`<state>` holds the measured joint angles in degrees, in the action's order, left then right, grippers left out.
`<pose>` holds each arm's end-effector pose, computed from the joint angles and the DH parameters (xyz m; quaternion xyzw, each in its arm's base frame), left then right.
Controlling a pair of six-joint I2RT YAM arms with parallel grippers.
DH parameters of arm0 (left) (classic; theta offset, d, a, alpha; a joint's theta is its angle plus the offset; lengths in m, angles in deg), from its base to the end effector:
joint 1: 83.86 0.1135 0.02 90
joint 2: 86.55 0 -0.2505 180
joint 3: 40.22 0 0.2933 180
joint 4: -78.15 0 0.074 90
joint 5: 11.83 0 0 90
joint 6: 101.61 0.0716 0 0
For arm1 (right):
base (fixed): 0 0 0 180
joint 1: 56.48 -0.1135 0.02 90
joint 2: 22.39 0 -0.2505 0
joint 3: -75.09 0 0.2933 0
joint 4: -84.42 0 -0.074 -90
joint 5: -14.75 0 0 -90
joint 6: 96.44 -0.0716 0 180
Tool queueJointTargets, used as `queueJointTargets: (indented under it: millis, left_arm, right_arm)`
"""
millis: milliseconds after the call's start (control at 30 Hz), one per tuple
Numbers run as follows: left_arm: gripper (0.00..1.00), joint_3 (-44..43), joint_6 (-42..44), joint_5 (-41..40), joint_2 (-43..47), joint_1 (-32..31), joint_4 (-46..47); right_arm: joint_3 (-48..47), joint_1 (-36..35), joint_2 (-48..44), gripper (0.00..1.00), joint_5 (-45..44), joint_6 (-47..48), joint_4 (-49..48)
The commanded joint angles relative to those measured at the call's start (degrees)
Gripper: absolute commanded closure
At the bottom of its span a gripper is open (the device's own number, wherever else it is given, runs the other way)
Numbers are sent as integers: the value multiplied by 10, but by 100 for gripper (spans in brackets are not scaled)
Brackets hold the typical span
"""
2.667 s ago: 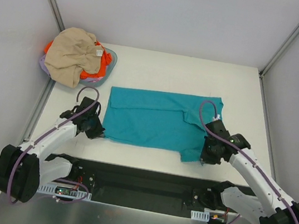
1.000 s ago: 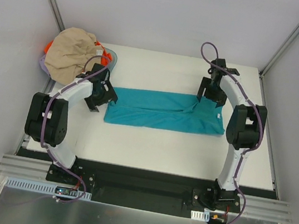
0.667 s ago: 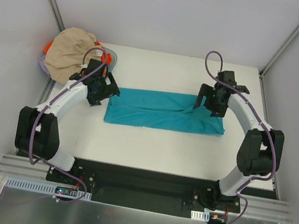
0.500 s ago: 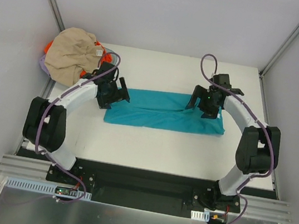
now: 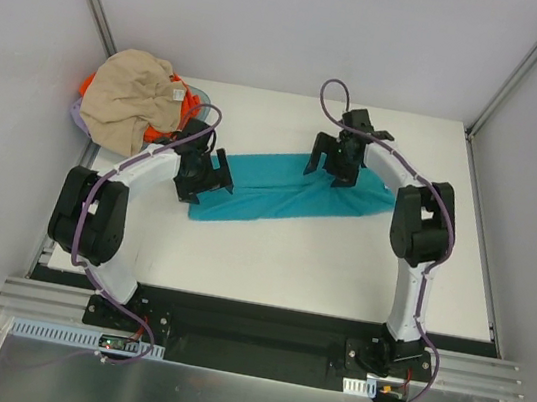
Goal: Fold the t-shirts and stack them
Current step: Rotate the tshirt 90 degrees
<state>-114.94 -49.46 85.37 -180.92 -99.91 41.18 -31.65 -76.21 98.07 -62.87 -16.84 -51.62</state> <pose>0.3772 -0.1179 0.1435 -0.1631 0.9421 -0.1835 0.2282 0.4738 0.1862 0.1382 -0.1076 0.9493 0.1719 0.2403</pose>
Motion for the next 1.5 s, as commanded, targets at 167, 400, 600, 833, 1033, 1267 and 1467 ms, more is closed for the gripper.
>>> queueJointTargets:
  millis: [167, 400, 600, 833, 1033, 1267, 1467]
  left_arm:
    - [1, -4, 25, 5, 33, 2, 8]
    - [1, -51, 34, 40, 1, 0, 21]
    - [1, -53, 33, 68, -32, -1, 29]
    - [1, -12, 30, 64, -42, -1, 33]
    - [1, 13, 28, 50, -42, -1, 33]
    - [1, 26, 27, 51, -38, -1, 33]
    - [1, 39, 28, 50, -28, -1, 33]
  right_arm:
    - [-9, -9, -51, 3, -56, 44, 60]
    - [73, 0, -153, 3, -88, 46, 39]
    - [28, 9, -116, 3, -9, 43, 3]
    - [-51, 9, -34, 4, 4, 38, -9]
    - [-123, 9, 31, 3, 28, 37, -6]
    - [-159, 9, 81, 3, 19, 29, -8]
    - [-219, 9, 141, 3, 31, 21, -30]
